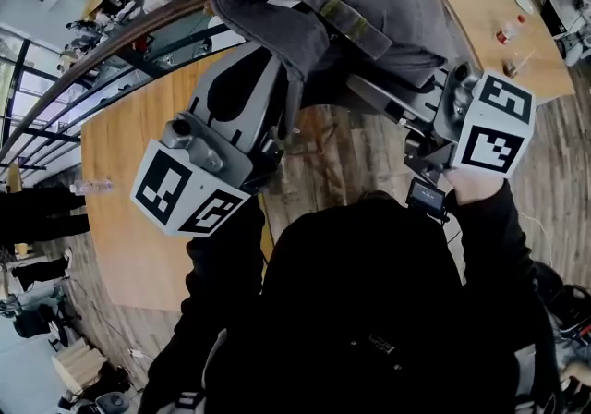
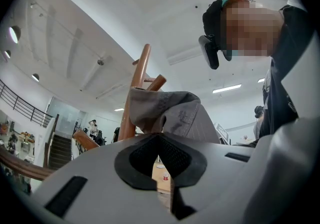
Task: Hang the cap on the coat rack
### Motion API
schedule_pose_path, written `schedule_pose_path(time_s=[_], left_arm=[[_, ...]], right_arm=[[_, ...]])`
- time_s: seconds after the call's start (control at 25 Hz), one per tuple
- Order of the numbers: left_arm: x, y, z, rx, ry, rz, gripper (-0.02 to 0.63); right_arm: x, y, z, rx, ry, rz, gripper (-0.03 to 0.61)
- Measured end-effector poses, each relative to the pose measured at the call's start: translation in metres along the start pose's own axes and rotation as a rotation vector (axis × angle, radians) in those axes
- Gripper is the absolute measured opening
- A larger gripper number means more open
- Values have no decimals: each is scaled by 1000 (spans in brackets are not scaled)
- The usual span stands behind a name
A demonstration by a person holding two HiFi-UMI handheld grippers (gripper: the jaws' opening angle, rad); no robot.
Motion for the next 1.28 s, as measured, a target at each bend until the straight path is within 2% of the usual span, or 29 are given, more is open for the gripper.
schedule_pose_path(time_s=[0.52,1.0,1.28], left_arm=[[7,-17,3,-32,8,27,-3],[15,-50,10,-146,42,67,-3],[15,-46,22,-182,57,99,-3]], right_arm=[[16,-8,5,-23,-43,-14,49],[30,-27,7,-102,-96,88,49],[23,-25,2,-139,-120,99,49]])
Point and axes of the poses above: the fingertips, and each gripper's own axes: z backward along the fingers, x to its right, y out of its top, the point moved 5 cm from there along z, backward along the fingers, and after that the axes turned 15 degrees about -z, right-handed, at the moved point
